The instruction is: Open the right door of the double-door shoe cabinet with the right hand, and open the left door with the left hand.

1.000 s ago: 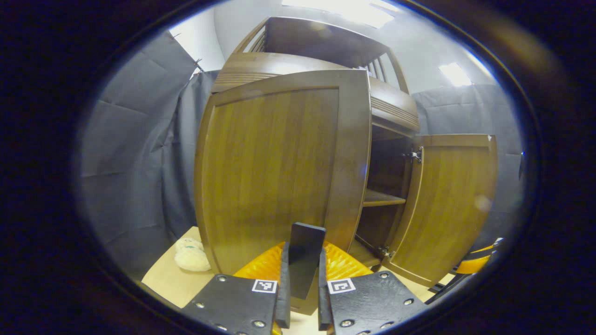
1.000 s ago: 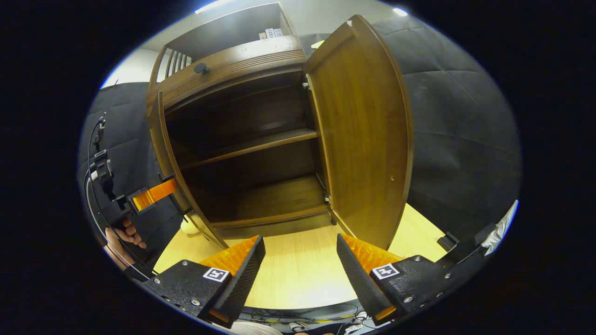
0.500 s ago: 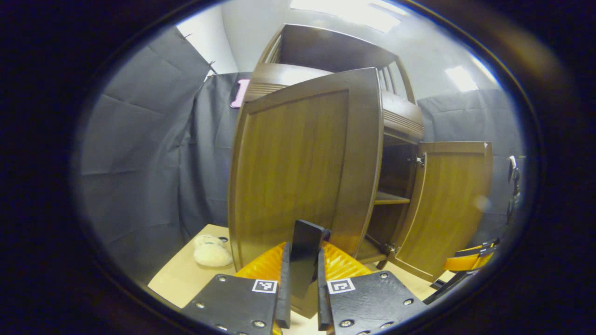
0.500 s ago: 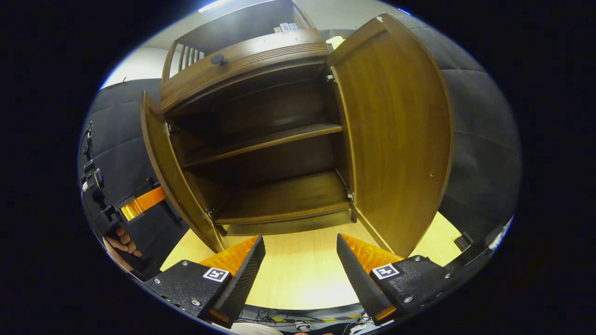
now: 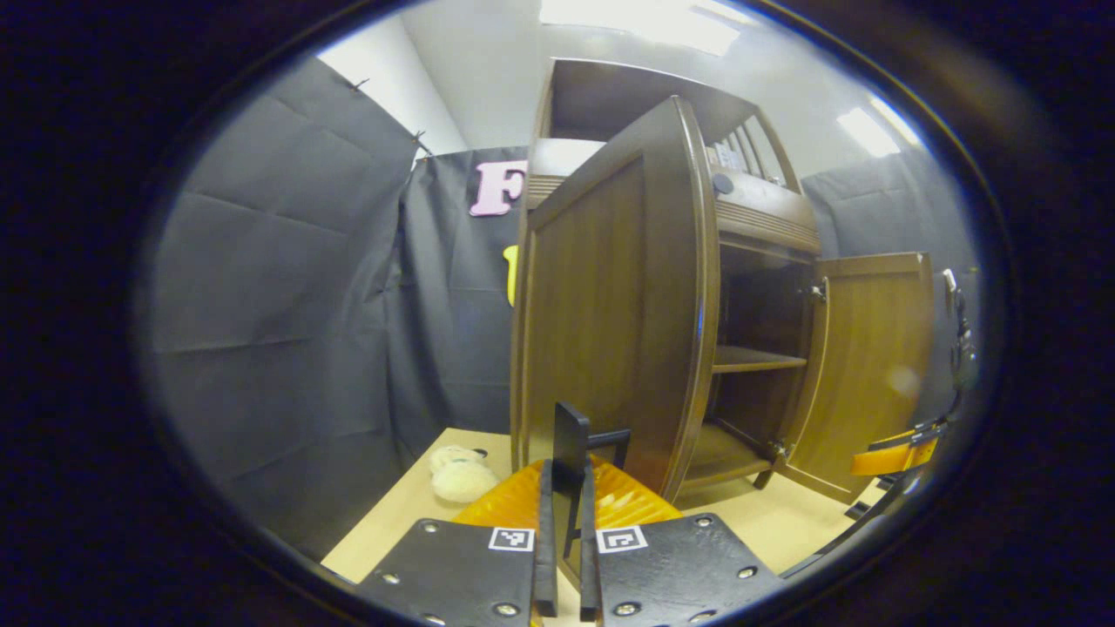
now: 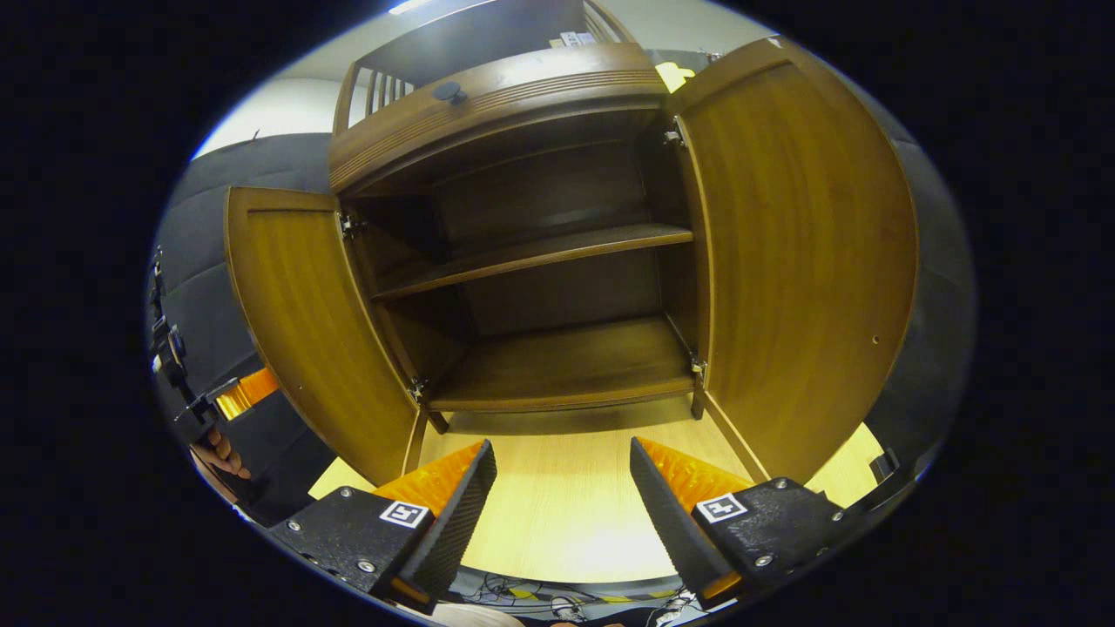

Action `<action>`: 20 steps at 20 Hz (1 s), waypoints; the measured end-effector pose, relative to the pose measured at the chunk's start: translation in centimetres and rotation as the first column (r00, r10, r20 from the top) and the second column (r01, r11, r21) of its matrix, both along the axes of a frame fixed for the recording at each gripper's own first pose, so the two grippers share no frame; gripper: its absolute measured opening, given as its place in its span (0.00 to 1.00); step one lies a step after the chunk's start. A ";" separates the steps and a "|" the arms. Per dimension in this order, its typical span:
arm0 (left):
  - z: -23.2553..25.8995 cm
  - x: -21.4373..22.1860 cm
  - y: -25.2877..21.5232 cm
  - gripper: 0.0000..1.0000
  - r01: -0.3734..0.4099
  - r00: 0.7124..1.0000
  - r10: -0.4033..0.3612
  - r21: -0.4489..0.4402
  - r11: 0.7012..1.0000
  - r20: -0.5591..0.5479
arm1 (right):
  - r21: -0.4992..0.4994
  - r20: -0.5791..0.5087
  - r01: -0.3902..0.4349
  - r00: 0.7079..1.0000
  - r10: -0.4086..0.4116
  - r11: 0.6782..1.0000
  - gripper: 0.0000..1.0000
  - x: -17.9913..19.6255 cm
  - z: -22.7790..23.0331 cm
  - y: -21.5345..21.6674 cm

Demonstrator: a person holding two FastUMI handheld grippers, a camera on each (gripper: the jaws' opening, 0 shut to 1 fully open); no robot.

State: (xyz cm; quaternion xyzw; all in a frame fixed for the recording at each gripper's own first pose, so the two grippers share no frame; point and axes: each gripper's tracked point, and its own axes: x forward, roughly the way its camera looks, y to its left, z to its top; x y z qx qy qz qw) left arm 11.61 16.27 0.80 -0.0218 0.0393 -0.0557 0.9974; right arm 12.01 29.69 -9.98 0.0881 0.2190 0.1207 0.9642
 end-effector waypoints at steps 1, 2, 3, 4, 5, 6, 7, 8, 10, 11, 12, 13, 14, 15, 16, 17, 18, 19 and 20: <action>0.1 0.0 1.2 0.11 -0.009 1.000 0.009 -0.018 1.000 0.003 | -0.004 0.001 -0.003 1.000 0.003 1.000 0.92 0.2 0.0 0.2; -0.1 0.0 2.6 0.11 -0.017 1.000 0.017 -0.036 0.999 0.006 | -0.006 0.005 -0.004 1.000 0.004 1.000 0.92 0.4 0.2 0.3; -0.1 -0.3 4.0 0.11 -0.028 1.000 0.028 -0.044 0.999 0.009 | -0.008 0.008 -0.003 1.000 0.003 1.000 1.00 0.6 0.2 0.4; -0.6 0.5 5.2 0.07 -0.037 0.999 0.038 -0.050 0.998 0.013 | -0.011 0.011 -0.001 1.000 0.002 1.000 0.99 0.7 0.3 0.5; -0.4 -0.4 7.0 0.04 -0.044 0.999 0.045 -0.045 0.998 0.018 | -0.015 0.015 0.002 1.000 -0.002 1.000 0.97 0.9 0.4 0.4; -0.5 -0.5 8.6 0.04 -0.038 0.999 0.039 -0.049 0.998 0.021 | -0.020 0.019 0.006 1.000 -0.006 1.000 0.96 1.1 0.6 0.4; -0.4 -0.5 9.5 0.04 -0.014 1.000 0.015 -0.054 0.998 0.025 | -0.025 0.021 0.010 1.000 -0.009 1.000 0.92 1.3 0.7 0.3; -0.3 -0.6 10.3 0.04 0.011 1.000 -0.010 -0.053 0.999 0.026 | -0.029 0.022 0.011 1.000 -0.010 1.000 0.91 1.5 0.7 0.3; -0.6 -0.3 11.8 0.04 0.051 0.998 -0.049 -0.042 0.998 0.030 | -0.044 0.022 0.008 1.000 -0.007 0.999 0.91 2.0 0.8 0.2; -0.7 -0.2 12.3 0.03 0.072 0.997 -0.070 -0.051 0.996 0.028 | -0.049 0.021 0.007 1.000 -0.006 0.999 0.92 2.3 0.8 0.3; -1.1 0.0 12.5 0.04 0.095 0.995 -0.093 -0.063 0.993 0.020 | -0.052 0.020 0.003 1.000 -0.002 0.999 0.95 2.6 0.9 0.3; -1.7 -0.2 12.8 0.04 0.115 0.993 -0.115 -0.075 0.991 0.004 | -0.056 0.023 0.001 1.000 0.000 0.998 0.96 2.9 1.0 0.3; -2.2 0.0 12.7 0.04 0.121 0.993 -0.121 -0.077 0.990 -0.004 | -0.058 0.029 0.001 1.000 0.000 0.998 0.96 3.3 1.3 0.2; -2.6 -0.1 12.7 0.04 0.112 0.993 -0.113 -0.068 0.991 -0.015 | -0.058 0.037 0.001 0.999 0.002 0.998 0.94 3.6 1.5 0.3; -2.9 -0.4 12.8 0.03 0.093 0.995 -0.095 -0.051 0.994 -0.021 | -0.059 0.044 0.000 0.999 0.003 0.998 0.92 3.9 1.7 0.3; -3.1 -1.4 12.9 0.04 0.067 0.998 -0.067 -0.036 0.997 -0.019 | -0.058 0.049 -0.001 0.999 0.004 0.998 0.92 4.3 1.8 0.2; -3.2 -2.4 13.0 0.04 0.040 0.999 -0.041 -0.030 0.999 -0.017 | -0.054 0.054 -0.004 0.998 0.007 0.999 0.92 4.6 1.9 0.2; -3.0 -3.4 12.7 0.04 0.012 1.000 -0.012 -0.032 0.999 -0.014 | -0.048 0.061 -0.009 0.998 0.012 0.999 0.92 5.0 2.1 0.2; -2.8 -4.2 12.8 0.03 -0.016 1.000 0.016 -0.038 0.999 -0.013 | -0.046 0.070 -0.011 0.997 0.014 0.999 0.92 5.1 2.3 0.1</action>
